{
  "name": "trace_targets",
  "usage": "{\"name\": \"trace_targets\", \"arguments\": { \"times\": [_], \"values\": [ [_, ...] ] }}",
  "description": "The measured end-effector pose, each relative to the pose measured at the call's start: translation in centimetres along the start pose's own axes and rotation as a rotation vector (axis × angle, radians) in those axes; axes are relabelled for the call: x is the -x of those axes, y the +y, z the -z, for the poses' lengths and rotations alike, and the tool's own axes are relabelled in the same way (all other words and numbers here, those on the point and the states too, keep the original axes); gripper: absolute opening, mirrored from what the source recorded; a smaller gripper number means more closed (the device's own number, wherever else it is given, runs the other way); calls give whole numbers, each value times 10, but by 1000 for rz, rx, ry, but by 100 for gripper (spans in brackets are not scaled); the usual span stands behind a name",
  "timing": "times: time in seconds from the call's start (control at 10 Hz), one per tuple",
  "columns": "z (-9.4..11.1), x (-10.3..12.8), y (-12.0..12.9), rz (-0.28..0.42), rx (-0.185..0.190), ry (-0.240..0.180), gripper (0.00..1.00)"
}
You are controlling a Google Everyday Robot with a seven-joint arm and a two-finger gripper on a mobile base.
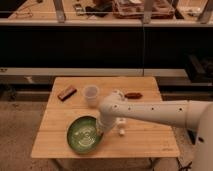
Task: Drag the ceramic bowl in a circle
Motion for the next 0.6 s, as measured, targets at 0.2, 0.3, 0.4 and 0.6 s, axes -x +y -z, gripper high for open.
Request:
{"name": "trace_targets", "arguments": {
  "times": [0.2, 0.3, 0.4, 0.6],
  "values": [
    [-7, 23, -30, 82, 10, -15, 0],
    [-11, 27, -45, 115, 7, -20, 0],
    [-13, 28, -62, 146, 1, -23, 0],
    [-14, 21, -97, 200, -13, -17, 0]
  ]
}}
